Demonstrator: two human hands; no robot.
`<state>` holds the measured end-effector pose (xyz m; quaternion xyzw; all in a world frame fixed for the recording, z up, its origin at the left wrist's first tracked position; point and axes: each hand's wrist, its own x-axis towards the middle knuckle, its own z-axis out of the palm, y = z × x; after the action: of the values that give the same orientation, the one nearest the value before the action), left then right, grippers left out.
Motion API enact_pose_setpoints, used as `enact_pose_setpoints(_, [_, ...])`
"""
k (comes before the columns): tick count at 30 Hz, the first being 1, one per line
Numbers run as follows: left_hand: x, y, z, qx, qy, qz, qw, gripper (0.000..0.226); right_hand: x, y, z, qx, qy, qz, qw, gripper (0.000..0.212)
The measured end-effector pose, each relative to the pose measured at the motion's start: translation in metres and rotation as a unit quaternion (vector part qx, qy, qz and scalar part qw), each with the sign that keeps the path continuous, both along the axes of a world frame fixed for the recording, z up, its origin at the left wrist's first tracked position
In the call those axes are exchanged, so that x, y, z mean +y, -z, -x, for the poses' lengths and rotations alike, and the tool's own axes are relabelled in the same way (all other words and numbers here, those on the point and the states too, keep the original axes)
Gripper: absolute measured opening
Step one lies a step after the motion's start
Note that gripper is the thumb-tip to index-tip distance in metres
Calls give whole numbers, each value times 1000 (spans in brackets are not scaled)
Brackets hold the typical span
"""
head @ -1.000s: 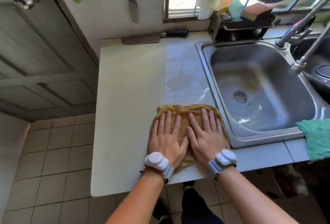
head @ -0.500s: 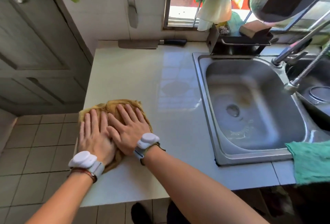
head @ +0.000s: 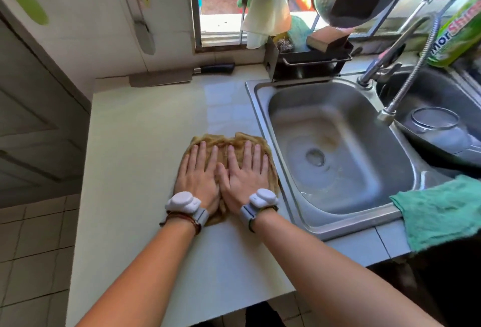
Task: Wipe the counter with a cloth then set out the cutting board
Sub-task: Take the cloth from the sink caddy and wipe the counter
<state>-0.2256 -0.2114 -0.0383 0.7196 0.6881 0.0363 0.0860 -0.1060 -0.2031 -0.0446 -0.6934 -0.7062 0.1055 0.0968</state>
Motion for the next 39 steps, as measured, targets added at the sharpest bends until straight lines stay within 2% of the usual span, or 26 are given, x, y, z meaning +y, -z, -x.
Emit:
enact_pose_setpoints(3, [-18, -2, 47, -21, -85, -13, 996, 71, 1, 0, 53, 7, -35, 17, 999, 68])
enact_pose_setpoints(6, [-42, -5, 114, -20, -181, -21, 983, 71, -4, -4, 126, 50, -146, 23, 988, 66])
enact_pose_setpoints(9, [-68, -1, 164, -13, -210, 10, 977, 70, -15, -5, 179, 79, -261, 38, 961, 62])
enact_pose_setpoints(12, [-64, 0, 169, -2, -211, 50, 976, 77, -3, -6, 188, 84, -319, 42, 943, 61])
enact_pose_setpoints(16, [-25, -4, 151, 12, -225, 7, 974, 75, 37, 0, 162, 85, -369, 12, 926, 59])
enact_pose_setpoints(19, [29, -3, 139, 15, -205, -1, 979, 81, 85, -2, 141, 76, -345, 21, 935, 61])
enact_pose_setpoints(21, [74, 2, 123, 12, -195, 9, 981, 73, 121, -3, 120, 64, -306, 23, 950, 61])
enact_pose_setpoints(23, [116, 9, 93, 5, -189, 11, 982, 67, 155, -1, 88, 48, -261, 19, 964, 61])
enact_pose_setpoints(28, [167, 9, 12, -19, -177, -7, 984, 73, 205, 2, 8, -21, -155, 31, 987, 61])
enact_pose_setpoints(33, [154, 5, -4, -7, -143, -14, 990, 69, 176, -3, -5, -8, -127, 38, 991, 61])
enact_pose_setpoints(39, [77, 1, -13, -21, -69, -32, 997, 62, 99, -3, -23, -21, -127, 33, 991, 63])
